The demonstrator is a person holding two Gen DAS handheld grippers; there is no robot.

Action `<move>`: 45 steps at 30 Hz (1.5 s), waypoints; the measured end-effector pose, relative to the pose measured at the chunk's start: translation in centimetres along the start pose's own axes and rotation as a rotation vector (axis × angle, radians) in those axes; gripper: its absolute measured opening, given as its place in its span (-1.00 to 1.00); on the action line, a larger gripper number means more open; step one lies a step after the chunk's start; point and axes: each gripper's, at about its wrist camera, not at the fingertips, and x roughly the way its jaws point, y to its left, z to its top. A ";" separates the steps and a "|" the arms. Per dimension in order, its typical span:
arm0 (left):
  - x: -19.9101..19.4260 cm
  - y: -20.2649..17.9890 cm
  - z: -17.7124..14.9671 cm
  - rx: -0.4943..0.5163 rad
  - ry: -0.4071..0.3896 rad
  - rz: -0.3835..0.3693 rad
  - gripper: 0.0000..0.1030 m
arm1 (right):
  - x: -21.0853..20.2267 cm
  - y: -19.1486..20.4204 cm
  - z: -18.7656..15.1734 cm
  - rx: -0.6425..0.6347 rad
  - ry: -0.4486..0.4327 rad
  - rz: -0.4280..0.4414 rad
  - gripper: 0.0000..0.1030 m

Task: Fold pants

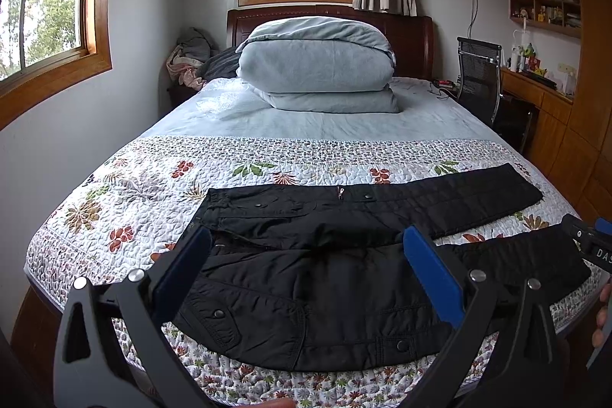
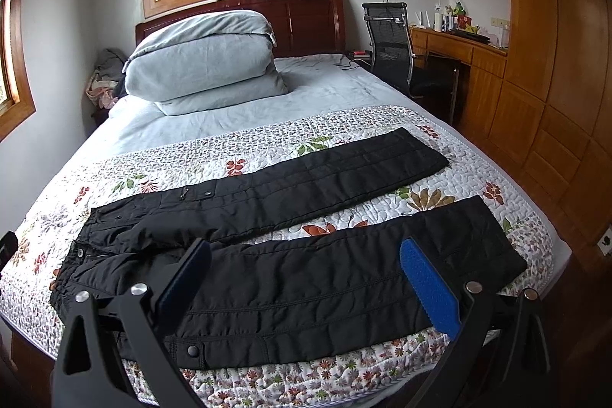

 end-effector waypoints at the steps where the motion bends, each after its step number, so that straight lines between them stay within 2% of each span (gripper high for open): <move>1: 0.0 0.0 0.0 -0.001 -0.001 0.000 0.95 | 0.0 0.0 0.0 0.000 0.001 0.000 0.94; 45: 1.5 -0.1 0.0 0.001 0.027 -0.010 0.95 | 1.6 -0.3 -0.3 0.002 0.031 0.007 0.94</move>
